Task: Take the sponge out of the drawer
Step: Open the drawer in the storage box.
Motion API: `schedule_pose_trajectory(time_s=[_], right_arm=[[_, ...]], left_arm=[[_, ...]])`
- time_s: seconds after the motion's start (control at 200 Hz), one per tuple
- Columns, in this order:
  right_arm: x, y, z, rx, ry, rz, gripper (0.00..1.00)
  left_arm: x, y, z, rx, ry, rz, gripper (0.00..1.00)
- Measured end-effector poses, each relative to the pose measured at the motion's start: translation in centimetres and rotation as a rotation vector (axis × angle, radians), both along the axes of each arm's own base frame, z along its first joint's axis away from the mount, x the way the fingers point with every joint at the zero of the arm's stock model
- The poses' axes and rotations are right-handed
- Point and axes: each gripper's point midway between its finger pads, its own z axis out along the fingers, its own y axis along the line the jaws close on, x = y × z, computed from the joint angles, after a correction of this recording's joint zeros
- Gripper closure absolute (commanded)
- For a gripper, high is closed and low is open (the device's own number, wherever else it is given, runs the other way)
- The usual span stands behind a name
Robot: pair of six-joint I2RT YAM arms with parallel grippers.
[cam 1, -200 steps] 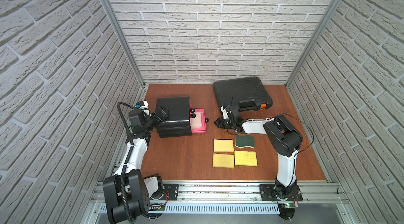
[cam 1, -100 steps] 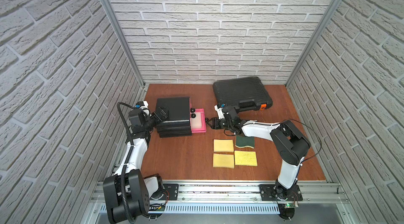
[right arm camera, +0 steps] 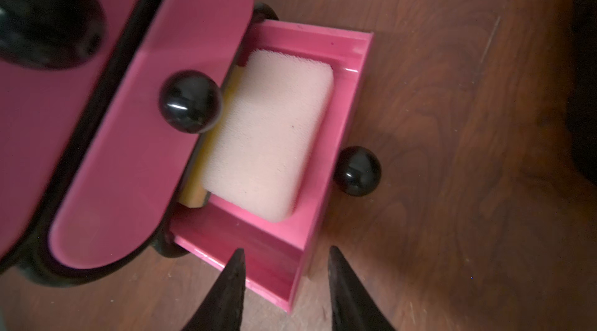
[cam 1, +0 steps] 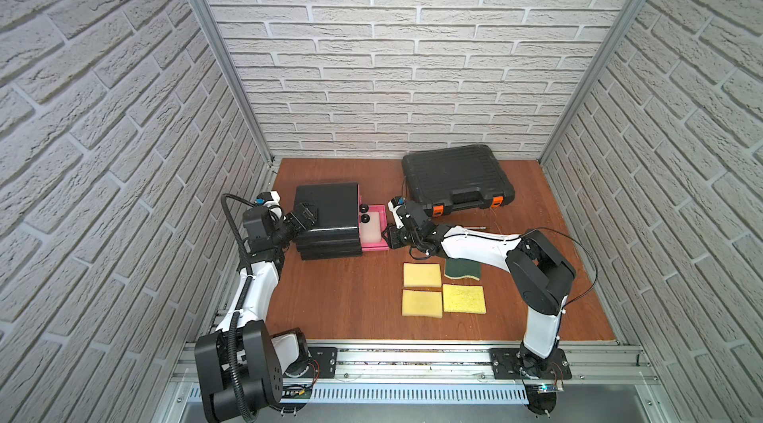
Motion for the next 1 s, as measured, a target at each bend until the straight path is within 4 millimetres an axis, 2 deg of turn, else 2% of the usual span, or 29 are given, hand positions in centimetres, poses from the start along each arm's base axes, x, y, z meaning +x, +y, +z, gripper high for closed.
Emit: schedule_pose_trajectory(time_s=[0.24,0.59,0.84,1.0], right_arm=[[0.1,-1.2,-1.5,-0.099,0.019,-0.037,0.63],[1.1,0.3,-1.6,-0.105,0.003,-0.037,0.69],[-0.1,0.7,-4.7,-0.185,0.061,-0.016,0.80],[-0.4,0.4,-5.1,-0.214,0.073,-0.018,0.83]], left_arm=[[0.0,0.0,0.0,-0.001,0.000,0.001,0.02],[-0.1,0.0,-0.1,-0.002,0.002,0.001,0.02],[-0.1,0.0,-0.1,-0.002,0.002,0.001,0.02],[-0.1,0.0,-0.1,-0.002,0.002,0.002,0.02]])
